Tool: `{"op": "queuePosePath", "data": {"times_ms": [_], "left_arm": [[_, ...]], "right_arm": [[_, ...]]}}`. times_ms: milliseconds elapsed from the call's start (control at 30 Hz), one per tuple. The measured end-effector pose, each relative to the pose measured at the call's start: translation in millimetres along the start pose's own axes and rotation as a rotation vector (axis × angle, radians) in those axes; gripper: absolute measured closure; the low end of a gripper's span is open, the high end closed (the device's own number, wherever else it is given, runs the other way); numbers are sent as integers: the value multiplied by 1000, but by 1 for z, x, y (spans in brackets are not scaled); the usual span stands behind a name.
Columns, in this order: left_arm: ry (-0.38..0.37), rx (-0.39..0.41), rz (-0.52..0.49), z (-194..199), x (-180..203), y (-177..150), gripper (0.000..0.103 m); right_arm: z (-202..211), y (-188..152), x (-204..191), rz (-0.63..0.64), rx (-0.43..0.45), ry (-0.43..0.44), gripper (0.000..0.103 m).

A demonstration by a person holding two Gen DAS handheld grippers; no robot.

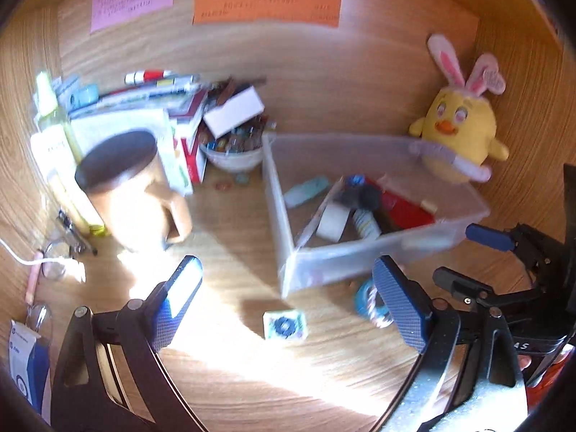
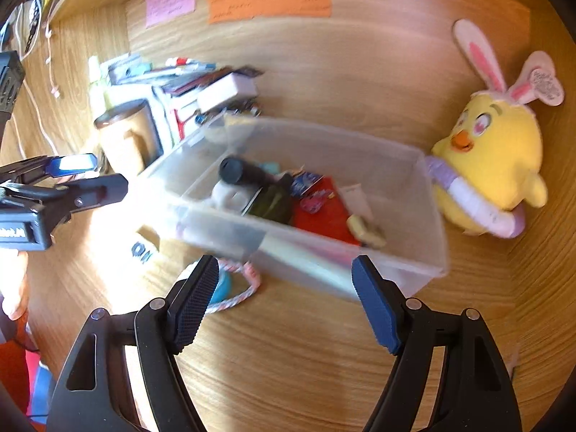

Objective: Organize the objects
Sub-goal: 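Move both open tools back toward the tape roll and bracelet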

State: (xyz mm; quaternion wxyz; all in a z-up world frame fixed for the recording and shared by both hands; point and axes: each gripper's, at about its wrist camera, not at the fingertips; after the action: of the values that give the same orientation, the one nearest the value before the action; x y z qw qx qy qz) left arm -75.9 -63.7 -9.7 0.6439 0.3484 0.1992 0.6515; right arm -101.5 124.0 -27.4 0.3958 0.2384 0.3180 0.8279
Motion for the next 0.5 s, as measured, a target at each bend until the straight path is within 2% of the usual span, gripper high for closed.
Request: {"op": "queuePosePath", "data": {"times_ms": [267, 500], "left_arm": [[15, -92, 30, -23, -18, -30, 6], [2, -128, 31, -31, -23, -43, 6]], "right_arm": [[-19, -17, -36, 63, -99, 80, 26], [-38, -24, -58, 105, -158, 74, 25]]}}
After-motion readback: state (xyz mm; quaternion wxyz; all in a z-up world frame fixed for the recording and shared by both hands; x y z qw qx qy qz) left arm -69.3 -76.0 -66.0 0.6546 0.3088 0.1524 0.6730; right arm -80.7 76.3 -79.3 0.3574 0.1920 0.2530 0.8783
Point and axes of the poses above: each gripper's, at about its wrist camera, not at the fingertips, and z roughly against the way its jaws point, x to its right, y to its top, and after that the axes turned 11 degrees about -y, right-handed
